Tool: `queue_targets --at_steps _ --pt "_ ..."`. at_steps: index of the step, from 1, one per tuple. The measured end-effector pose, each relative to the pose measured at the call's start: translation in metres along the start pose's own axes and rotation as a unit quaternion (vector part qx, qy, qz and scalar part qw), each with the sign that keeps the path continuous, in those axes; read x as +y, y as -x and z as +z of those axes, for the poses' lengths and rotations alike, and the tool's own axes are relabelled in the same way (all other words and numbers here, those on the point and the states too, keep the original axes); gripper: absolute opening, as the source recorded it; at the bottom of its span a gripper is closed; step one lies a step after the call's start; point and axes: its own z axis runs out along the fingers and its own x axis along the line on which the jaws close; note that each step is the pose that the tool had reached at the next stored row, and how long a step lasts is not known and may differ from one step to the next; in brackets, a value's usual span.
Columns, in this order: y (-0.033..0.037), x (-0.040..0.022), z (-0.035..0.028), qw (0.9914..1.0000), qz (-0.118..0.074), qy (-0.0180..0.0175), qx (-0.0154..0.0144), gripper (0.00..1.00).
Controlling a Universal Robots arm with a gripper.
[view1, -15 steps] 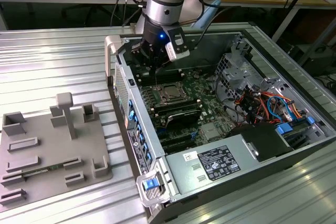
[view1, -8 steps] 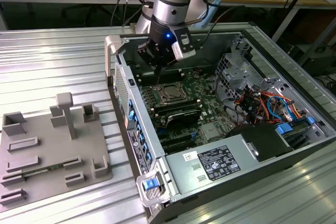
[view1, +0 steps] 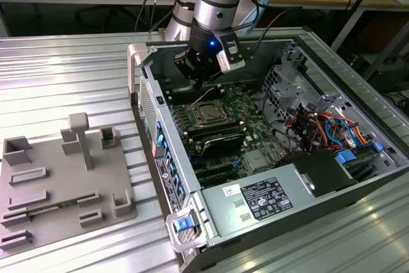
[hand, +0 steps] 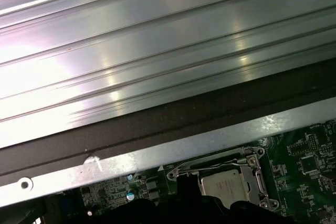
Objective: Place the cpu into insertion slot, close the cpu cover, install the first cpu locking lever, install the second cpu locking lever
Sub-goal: 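Install the first cpu locking lever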
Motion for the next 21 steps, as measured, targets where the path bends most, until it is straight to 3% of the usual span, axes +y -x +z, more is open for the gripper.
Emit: queue_targets --at_steps 4,8,10,13,15,21 --pt "0.0016 0.0004 0.0009 0.99964 -0.027 0.0002 -0.0001 0.11" --pt "0.0018 0.0005 0.0023 0.99793 -0.064 0.0007 -0.0003 0.11" --pt "0.0023 0.0006 0.0032 0.99528 -0.097 0.0009 -0.0004 0.11" --pt "0.0029 0.0008 0.0038 0.99218 -0.125 0.0013 -0.0006 0.11" --pt "0.0036 0.001 0.004 0.98962 -0.144 0.0015 -0.0007 0.11" --pt "0.0038 0.0011 0.0041 0.98912 -0.147 0.0016 -0.0007 0.11"
